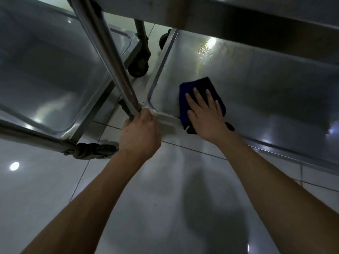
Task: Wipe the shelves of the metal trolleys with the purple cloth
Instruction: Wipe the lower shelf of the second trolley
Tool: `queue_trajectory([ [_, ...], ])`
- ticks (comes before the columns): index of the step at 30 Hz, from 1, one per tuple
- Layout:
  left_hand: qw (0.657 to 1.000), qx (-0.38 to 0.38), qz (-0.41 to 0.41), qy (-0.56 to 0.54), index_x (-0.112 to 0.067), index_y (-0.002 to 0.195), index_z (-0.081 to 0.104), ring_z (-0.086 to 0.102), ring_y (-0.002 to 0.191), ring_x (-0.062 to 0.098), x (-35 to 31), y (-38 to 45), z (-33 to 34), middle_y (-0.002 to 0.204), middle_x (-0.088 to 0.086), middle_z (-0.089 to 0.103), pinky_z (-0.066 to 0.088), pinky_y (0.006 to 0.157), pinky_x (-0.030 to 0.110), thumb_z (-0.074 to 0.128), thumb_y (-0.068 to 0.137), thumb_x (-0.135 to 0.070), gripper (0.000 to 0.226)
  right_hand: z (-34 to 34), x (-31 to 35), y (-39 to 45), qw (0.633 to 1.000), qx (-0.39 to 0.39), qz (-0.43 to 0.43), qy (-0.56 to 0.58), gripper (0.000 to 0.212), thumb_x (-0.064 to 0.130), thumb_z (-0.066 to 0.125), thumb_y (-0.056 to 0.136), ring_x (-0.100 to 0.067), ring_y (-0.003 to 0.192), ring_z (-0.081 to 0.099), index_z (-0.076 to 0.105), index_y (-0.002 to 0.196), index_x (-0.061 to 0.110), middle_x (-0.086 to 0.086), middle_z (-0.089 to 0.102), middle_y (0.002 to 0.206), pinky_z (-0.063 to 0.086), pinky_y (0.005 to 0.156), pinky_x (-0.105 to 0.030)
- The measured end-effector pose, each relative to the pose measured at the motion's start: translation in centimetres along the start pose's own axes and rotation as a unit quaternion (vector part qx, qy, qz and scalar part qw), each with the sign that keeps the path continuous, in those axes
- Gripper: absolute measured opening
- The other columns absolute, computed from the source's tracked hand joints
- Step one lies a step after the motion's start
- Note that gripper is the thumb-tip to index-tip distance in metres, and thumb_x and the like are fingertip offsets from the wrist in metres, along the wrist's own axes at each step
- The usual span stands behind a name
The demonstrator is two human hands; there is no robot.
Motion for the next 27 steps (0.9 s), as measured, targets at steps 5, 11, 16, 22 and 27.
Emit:
queue_trajectory([
  [5, 0.999, -0.037, 0.033, -0.010, -0.015, 0.113, 0.066, 0.055, 0.113, 0.029, -5.7, 0.9, -2.4, 0.123, 0.007, 0.058, 0.043, 0.098, 0.046, 0.050, 0.094, -0.032, 0.030, -1.3, -5.6, -4.5, 0.999, -0.003, 0.048, 0.017, 0.054, 0.039, 0.019, 0.109, -0.024, 0.154, -0.014, 0.002, 0.160, 0.035, 0.007, -0.010, 0.168, -0.008, 0.122, -0.048],
  [11, 0.988, -0.007, 0.145, 0.043, -0.015, 0.094, 0.069, 0.060, 0.096, 0.028, -16.4, 1.6, -0.4, 0.108, 0.007, 0.062, 0.036, 0.080, 0.039, 0.047, 0.095, -0.031, 0.028, -2.8, -11.6, -9.2, 0.995, -0.012, 0.099, 0.027, 0.055, 0.040, 0.019, 0.109, -0.022, 0.153, -0.017, -0.001, 0.160, 0.035, 0.009, -0.014, 0.167, -0.010, 0.122, -0.044],
  [16, 0.987, -0.013, 0.129, 0.095, -0.010, 0.091, 0.073, 0.062, 0.093, 0.032, -18.6, 1.8, 0.1, 0.104, 0.010, 0.062, 0.039, 0.083, 0.040, 0.048, 0.095, -0.040, 0.040, -3.9, -19.6, -14.4, 0.984, -0.028, 0.178, 0.013, 0.054, 0.041, 0.016, 0.109, -0.020, 0.153, -0.019, -0.005, 0.159, 0.037, 0.010, -0.014, 0.167, -0.009, 0.124, -0.043],
  [22, 0.984, -0.022, 0.144, 0.099, -0.011, 0.090, 0.074, 0.061, 0.090, 0.033, -20.0, 1.9, -0.1, 0.100, 0.010, 0.061, 0.039, 0.081, 0.039, 0.046, 0.096, -0.042, 0.042, -6.0, -26.9, -19.7, 0.961, -0.050, 0.271, 0.017, 0.054, 0.043, 0.017, 0.109, -0.021, 0.153, -0.016, 0.000, 0.160, 0.036, 0.009, -0.008, 0.168, -0.003, 0.125, -0.044],
  [27, 0.986, -0.022, 0.159, 0.049, -0.013, 0.089, 0.074, 0.059, 0.088, 0.029, -19.3, 1.0, 0.4, 0.100, 0.006, 0.059, 0.040, 0.080, 0.039, 0.042, 0.098, -0.043, 0.045, -6.2, -27.2, -19.7, 0.957, -0.054, 0.285, 0.016, 0.055, 0.043, 0.019, 0.109, -0.022, 0.153, -0.017, 0.001, 0.160, 0.035, 0.008, -0.009, 0.168, -0.003, 0.125, -0.046],
])
Point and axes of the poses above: each hand's wrist, its own y-axis towards the middle knuckle, its own z-axis out of the palm, x = y × z, the point moved 8 cm from there along y, towards the middle knuckle
